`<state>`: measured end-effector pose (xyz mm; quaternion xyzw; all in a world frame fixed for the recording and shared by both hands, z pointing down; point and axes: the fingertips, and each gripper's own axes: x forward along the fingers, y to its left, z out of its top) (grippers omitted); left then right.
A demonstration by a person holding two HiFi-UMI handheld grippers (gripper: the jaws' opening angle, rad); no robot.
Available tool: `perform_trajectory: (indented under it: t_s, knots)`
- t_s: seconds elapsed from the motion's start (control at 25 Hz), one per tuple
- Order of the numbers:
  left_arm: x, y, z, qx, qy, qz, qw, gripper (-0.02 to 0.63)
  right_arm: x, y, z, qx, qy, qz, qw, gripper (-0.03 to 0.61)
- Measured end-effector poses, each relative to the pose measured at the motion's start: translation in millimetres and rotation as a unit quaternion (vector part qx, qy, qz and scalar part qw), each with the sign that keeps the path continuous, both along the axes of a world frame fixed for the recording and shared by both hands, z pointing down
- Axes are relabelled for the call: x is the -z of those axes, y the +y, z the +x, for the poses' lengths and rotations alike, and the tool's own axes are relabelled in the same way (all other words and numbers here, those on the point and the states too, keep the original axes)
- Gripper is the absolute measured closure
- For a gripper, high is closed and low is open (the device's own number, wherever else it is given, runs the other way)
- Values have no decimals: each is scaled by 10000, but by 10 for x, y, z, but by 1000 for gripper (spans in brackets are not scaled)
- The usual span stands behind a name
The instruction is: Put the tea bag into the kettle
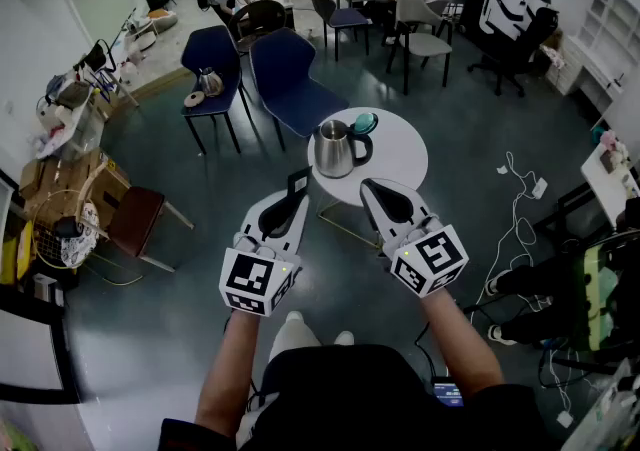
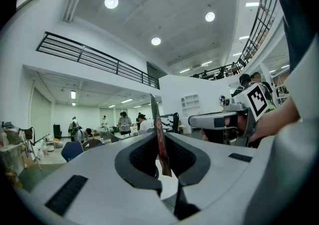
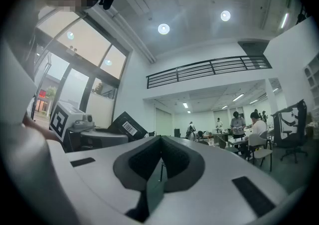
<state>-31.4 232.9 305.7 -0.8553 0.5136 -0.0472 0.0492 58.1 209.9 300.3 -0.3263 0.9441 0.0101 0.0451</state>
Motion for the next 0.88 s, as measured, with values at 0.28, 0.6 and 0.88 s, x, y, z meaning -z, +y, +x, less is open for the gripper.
perform_trajectory:
  t_s: [0.28,0.6,0.88]
  knots:
    - [-15,48,-5,6,20,-23,10000,577,-25,49,-27,-21,88,42,9999,560]
    - [-35,53,76,57,17,-43,10000,577,-56,33,75,-9,97,-14,10000,560]
    - [-98,33,45,164,18,-119,9998,577,-116,-29,38,96,97,-56,9999,560]
